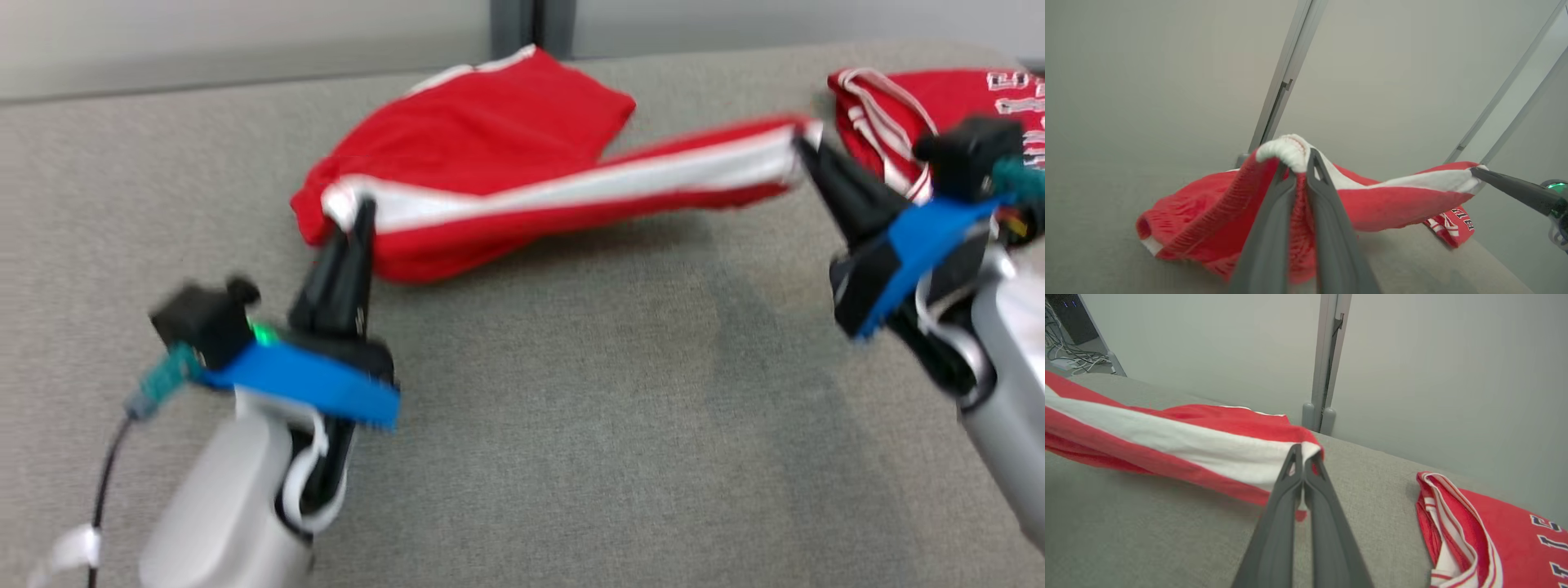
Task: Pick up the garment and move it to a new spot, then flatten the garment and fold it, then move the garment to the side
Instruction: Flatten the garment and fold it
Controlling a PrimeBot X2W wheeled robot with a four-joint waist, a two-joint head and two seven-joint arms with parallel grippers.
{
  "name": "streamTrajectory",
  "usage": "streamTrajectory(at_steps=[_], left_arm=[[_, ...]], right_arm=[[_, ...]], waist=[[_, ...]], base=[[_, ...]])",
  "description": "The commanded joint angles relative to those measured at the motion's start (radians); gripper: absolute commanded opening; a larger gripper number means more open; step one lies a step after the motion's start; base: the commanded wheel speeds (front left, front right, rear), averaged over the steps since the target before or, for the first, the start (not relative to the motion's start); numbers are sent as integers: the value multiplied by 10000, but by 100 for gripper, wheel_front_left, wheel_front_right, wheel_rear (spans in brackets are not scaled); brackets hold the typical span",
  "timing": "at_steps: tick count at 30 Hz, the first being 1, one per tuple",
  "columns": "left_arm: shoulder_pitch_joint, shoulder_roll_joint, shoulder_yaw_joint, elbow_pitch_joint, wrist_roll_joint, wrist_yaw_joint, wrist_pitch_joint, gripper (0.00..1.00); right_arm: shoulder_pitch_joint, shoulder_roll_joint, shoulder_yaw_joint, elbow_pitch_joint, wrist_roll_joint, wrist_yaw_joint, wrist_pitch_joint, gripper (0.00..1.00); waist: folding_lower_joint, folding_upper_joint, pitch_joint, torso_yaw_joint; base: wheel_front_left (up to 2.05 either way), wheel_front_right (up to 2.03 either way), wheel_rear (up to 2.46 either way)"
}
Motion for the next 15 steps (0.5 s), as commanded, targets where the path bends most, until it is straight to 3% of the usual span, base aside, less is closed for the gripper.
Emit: streamTrajectory(at_steps=[1, 7, 15], left_arm=[[403, 82, -48, -105, -4, -65, -37, 0], [2192, 554, -603, -250, 320, -66, -41, 0], [4000, 1190, -1224, -920, 289, 271, 927, 0]], right_arm=[[474, -203, 45, -207, 161, -1, 184, 0], [3235, -656, -482, -1476, 489, -1, 1532, 0], [6769, -113, -2069, -3761, -99, -1, 3827, 0]], waist=[[2, 0, -251, -39], [2, 0, -1224, 296], [2, 0, -1899, 426]], base=[[0, 0, 0], [0, 0, 0], [0, 0, 0]])
